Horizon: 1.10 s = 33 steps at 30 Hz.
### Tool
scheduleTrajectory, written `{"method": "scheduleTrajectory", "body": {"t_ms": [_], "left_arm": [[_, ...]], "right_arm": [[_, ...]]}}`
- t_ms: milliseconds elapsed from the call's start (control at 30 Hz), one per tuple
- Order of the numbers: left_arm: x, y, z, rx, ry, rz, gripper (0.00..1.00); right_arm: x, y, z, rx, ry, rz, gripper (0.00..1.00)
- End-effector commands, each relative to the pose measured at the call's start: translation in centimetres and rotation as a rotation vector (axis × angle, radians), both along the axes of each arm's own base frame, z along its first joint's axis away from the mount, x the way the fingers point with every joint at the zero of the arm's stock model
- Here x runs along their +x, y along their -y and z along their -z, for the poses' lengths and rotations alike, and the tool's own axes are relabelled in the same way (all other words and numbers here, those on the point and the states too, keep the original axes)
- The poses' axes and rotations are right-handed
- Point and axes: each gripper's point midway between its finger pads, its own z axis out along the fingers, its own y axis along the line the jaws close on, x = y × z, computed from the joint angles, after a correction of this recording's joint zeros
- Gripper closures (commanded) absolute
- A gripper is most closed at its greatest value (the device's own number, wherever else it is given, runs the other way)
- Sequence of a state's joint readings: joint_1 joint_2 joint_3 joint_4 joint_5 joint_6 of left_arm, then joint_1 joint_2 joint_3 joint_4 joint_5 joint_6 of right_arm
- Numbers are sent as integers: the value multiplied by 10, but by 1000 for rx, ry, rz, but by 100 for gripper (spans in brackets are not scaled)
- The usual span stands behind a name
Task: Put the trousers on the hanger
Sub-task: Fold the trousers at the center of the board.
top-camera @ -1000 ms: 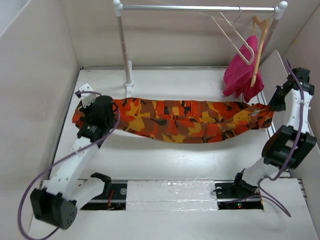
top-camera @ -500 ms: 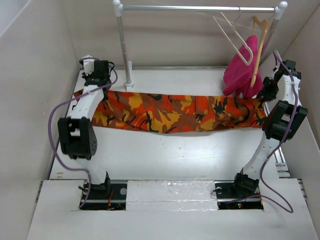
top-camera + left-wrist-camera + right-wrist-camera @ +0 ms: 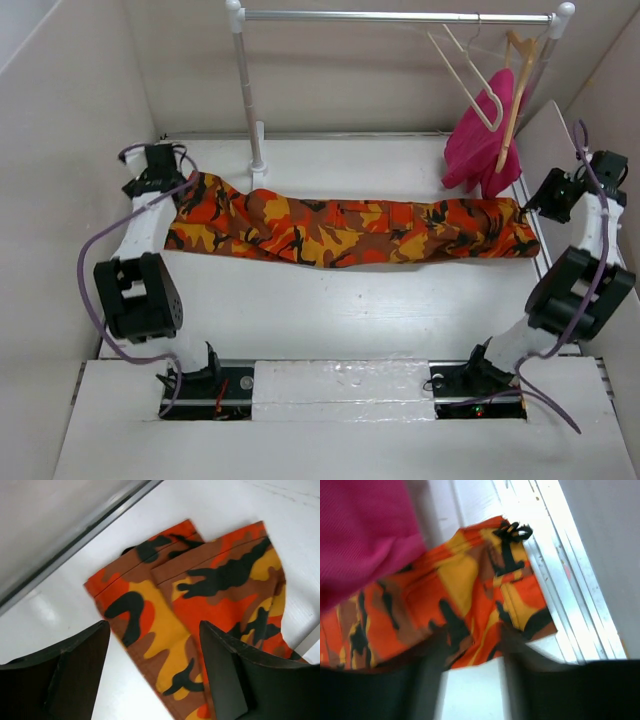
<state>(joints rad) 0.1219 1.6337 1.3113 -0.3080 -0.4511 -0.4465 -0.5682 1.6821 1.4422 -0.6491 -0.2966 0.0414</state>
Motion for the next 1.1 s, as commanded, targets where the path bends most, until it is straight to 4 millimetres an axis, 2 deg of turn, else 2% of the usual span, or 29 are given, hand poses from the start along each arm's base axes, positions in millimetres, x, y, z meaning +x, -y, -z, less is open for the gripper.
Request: {"method": "scheduleTrajectory", "body": {"t_ms": [0, 33, 67, 100, 133, 167, 200, 233, 267, 300, 333, 367, 400, 433, 467, 533, 567, 700, 867, 933, 1067], "left_arm": [[-7, 2, 0, -194, 144, 28, 33], [-9, -6, 4, -220, 146, 6, 35], [-4, -4, 17, -248, 120, 4, 41], [-1, -3, 23, -286, 104, 14, 44], [8, -6, 19, -306, 114, 10, 48], [12, -7, 38, -340, 71, 2, 58], [18, -4, 43, -390, 72, 22, 61], [24, -7, 43, -417, 90, 10, 62], [25, -16, 54, -459, 85, -14, 64], [30, -14, 56, -496, 103, -5, 63], [33, -17, 57, -511, 115, -5, 58], [37, -20, 63, -522, 115, -1, 50], [39, -22, 65, -521, 107, -3, 50], [47, -26, 59, -508, 116, 3, 50], [49, -27, 65, -510, 101, 0, 50], [52, -30, 69, -503, 92, -5, 53], [52, -32, 78, -503, 72, -17, 56], [55, -37, 93, -495, 41, -35, 62], [50, -35, 112, -515, 5, -54, 73], [45, -35, 115, -515, 0, -77, 73], [37, -37, 115, -511, -12, -112, 64]], "right_arm": [[-1, -16, -21, -34, 158, -29, 59], [-5, -22, -22, -30, 180, -34, 89], [-12, -26, -35, -48, 217, -26, 100], [-18, -37, -24, -35, 204, -39, 100], [-21, -49, -24, -15, 215, -71, 100], [-25, -57, -34, -33, 247, -96, 100], [-29, -74, -25, -19, 232, -137, 100], [-33, -83, -25, -20, 231, -160, 100], [-38, -91, -22, -22, 220, -184, 100], [-48, -101, -15, -19, 213, -199, 98], [-51, -116, -12, 3, 225, -247, 92], [-53, -124, -8, 3, 233, -279, 86], [-58, -132, -3, 11, 226, -306, 79], [-65, -143, 8, 35, 210, -338, 69], [-71, -154, 13, 33, 197, -407, 67], [-77, -163, 21, 32, 186, -450, 67], [-82, -169, 28, 28, 175, -477, 67], [-94, -187, 41, 29, 136, -557, 68], [-103, -190, 49, 16, 107, -568, 69], [-103, -191, 49, 21, 106, -571, 69], [-100, -192, 46, 10, 106, -592, 69]]}}
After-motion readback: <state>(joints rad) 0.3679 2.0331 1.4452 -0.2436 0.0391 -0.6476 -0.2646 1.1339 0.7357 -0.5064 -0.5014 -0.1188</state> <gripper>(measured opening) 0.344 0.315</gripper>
